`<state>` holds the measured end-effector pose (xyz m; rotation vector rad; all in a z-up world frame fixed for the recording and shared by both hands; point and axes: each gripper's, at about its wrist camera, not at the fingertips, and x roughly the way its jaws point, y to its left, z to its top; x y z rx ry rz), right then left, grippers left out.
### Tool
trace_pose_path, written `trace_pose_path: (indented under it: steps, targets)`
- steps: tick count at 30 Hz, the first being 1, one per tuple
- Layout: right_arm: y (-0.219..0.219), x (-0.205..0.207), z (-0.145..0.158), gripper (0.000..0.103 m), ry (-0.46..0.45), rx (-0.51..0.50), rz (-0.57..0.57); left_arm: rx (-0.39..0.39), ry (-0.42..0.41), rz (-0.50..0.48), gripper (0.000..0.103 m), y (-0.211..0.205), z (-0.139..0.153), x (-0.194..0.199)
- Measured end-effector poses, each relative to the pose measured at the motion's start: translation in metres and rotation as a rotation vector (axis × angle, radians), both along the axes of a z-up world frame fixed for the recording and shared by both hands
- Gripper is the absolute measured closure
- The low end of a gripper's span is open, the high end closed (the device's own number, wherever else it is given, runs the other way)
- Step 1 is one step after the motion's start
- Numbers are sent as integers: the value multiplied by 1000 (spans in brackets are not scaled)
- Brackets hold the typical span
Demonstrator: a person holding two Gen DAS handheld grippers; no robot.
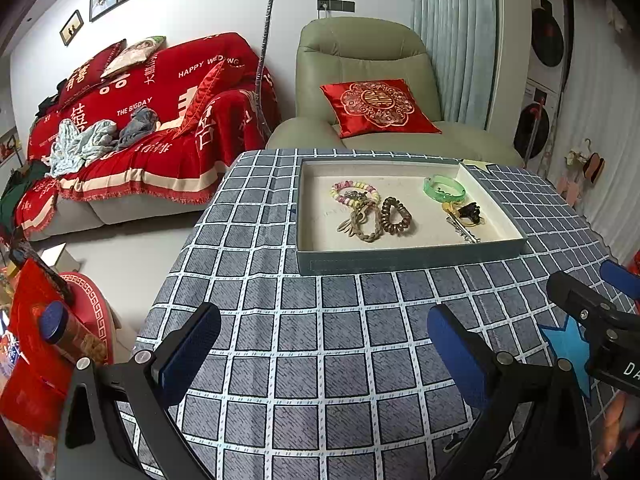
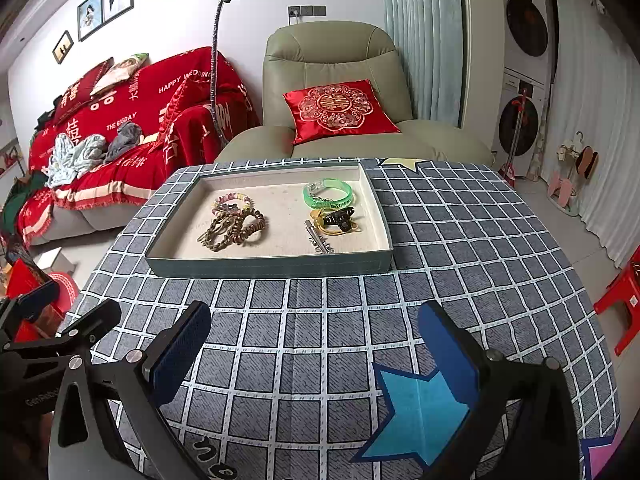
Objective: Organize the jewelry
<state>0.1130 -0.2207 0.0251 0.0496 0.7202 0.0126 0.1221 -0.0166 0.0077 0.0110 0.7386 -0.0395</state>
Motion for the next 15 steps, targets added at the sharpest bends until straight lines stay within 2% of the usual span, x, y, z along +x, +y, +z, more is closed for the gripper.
trace_pose_path:
  steps: [15]
  targets:
    - [-1,2,2,0,4,1,-4,-8,-32,-10,0,1,4,-2]
